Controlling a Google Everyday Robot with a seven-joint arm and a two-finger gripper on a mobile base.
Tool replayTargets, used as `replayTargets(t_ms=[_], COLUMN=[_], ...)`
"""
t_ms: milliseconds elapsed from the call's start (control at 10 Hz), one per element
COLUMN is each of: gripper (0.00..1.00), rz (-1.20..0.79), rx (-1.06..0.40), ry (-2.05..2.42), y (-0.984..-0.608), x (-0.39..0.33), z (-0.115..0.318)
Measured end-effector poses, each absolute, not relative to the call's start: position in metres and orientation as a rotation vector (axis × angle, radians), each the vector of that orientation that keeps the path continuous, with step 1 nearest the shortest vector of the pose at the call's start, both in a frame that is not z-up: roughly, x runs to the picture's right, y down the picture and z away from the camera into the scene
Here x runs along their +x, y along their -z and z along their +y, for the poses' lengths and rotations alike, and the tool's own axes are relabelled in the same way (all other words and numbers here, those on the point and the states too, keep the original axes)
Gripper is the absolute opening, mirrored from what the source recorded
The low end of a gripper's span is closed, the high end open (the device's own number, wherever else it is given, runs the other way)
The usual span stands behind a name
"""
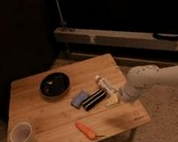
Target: Place the bottle in the ceramic bowl
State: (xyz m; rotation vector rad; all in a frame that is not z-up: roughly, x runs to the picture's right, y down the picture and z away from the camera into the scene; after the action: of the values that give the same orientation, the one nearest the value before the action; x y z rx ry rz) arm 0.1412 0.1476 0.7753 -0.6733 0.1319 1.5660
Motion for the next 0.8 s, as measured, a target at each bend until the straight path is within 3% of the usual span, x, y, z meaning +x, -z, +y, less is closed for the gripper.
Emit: replayTargets(t_ms=[300,800], gripper=[0.8,0.8], rz=[-0.04,-0.142], rx=[-0.605,-0.533], ry=[-1.551,-1.463], y=[-0.805,-0.83], x=[0.147,0.099], z=[0.104,0.077])
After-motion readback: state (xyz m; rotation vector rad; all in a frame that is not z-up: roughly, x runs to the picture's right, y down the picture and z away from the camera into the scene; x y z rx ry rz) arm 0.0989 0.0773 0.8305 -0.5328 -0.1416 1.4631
